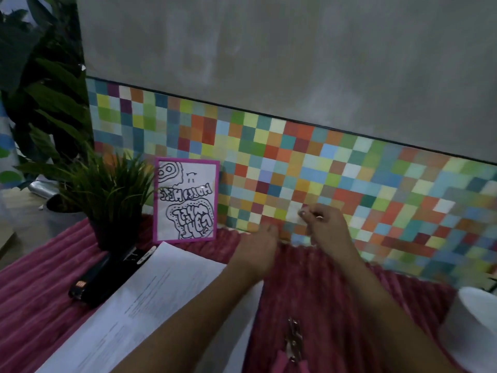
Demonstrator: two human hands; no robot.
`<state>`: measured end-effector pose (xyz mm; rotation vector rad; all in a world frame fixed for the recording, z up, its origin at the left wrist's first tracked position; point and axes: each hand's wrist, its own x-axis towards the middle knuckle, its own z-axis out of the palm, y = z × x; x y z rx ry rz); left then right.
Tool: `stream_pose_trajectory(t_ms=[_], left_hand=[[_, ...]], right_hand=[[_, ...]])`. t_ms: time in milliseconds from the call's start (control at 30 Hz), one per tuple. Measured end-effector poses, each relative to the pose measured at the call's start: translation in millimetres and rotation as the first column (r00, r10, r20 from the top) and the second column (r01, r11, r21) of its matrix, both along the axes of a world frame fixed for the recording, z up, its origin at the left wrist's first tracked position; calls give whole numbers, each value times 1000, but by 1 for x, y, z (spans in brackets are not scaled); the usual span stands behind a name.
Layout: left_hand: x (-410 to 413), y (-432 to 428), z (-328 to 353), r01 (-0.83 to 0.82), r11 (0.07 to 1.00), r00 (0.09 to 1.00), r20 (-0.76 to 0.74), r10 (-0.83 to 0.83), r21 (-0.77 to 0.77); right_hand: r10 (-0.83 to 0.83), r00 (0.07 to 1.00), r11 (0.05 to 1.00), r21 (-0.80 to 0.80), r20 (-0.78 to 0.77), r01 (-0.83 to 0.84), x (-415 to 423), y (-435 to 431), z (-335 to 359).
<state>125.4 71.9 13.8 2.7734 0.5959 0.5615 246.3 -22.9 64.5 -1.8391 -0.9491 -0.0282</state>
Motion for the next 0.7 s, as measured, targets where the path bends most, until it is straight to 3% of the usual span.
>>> stream_pose_trajectory(t_ms=[167, 300, 500, 700], left_hand=[[61, -119, 28, 386, 922, 894, 263, -363, -40], [101, -199, 46, 521, 847, 805, 393, -445, -106], [142, -269, 45, 554, 823, 789, 396, -471, -126], [150, -280, 44, 435, 899, 866, 292, -407, -37]], right_hand=[[-164, 976, 983, -60, 140, 174, 34, -133, 54], [-314, 922, 920, -165, 226, 354, 59, -235, 74], [-390, 874, 801, -360, 291, 478, 78, -305, 52], [-364, 891, 750, -483, 271, 453, 87, -318, 32]])
